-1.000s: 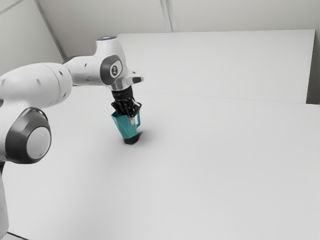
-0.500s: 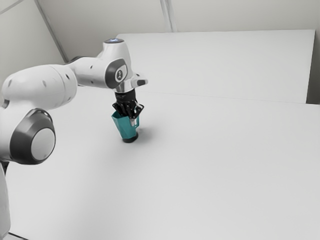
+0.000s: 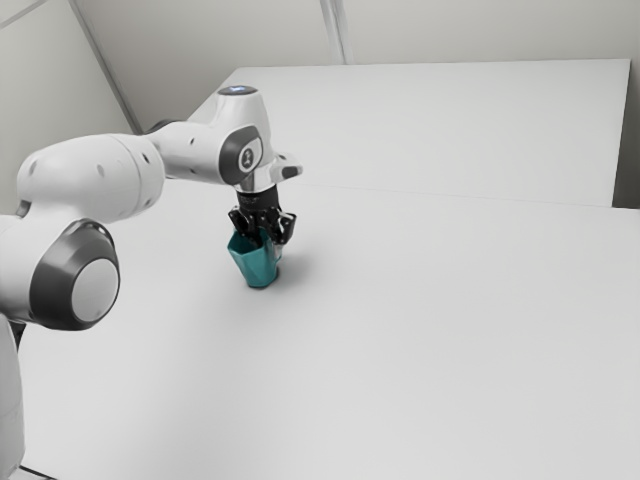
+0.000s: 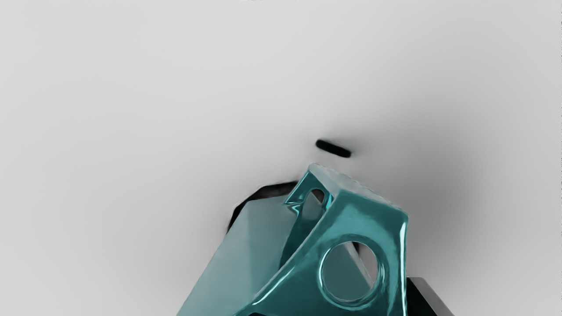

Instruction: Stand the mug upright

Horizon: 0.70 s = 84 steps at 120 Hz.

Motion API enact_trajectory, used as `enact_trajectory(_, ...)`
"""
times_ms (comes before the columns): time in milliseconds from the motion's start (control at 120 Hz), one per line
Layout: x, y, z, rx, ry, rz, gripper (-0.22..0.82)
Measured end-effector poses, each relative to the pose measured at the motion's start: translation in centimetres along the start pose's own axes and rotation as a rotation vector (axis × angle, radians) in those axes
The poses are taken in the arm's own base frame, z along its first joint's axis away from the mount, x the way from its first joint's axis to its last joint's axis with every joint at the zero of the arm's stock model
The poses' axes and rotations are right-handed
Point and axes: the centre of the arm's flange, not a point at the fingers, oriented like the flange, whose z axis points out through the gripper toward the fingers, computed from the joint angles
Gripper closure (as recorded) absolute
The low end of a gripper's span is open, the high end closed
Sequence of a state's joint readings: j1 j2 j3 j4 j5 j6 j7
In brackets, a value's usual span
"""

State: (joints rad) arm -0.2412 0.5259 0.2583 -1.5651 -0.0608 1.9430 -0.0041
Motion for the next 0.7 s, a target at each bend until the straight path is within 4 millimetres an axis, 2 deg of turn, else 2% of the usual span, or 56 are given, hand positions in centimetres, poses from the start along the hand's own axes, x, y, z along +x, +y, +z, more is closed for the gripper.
enact_trajectory(108,0.1,0.1,-0.3,-0.001,0.008,-0.003,0.27)
enact_trajectory(275,0.2,0.6,-3.2,-0.007,0.058,0.001,0.12)
enact_trajectory(342,-0.2,0.9,-5.3,-0.016,0.086,0.004,0.09)
enact_trajectory(475,-2.5,1.4,-12.0,-0.051,0.161,0.018,0.05)
enact_trajectory(592,-6.2,1.5,-19.2,-0.089,0.222,0.042,0.03)
enact_trajectory(642,-8.2,0.9,-22.1,-0.101,0.246,0.049,0.02)
enact_trajectory(700,-10.4,-0.8,-24.7,-0.098,0.265,0.049,0.02)
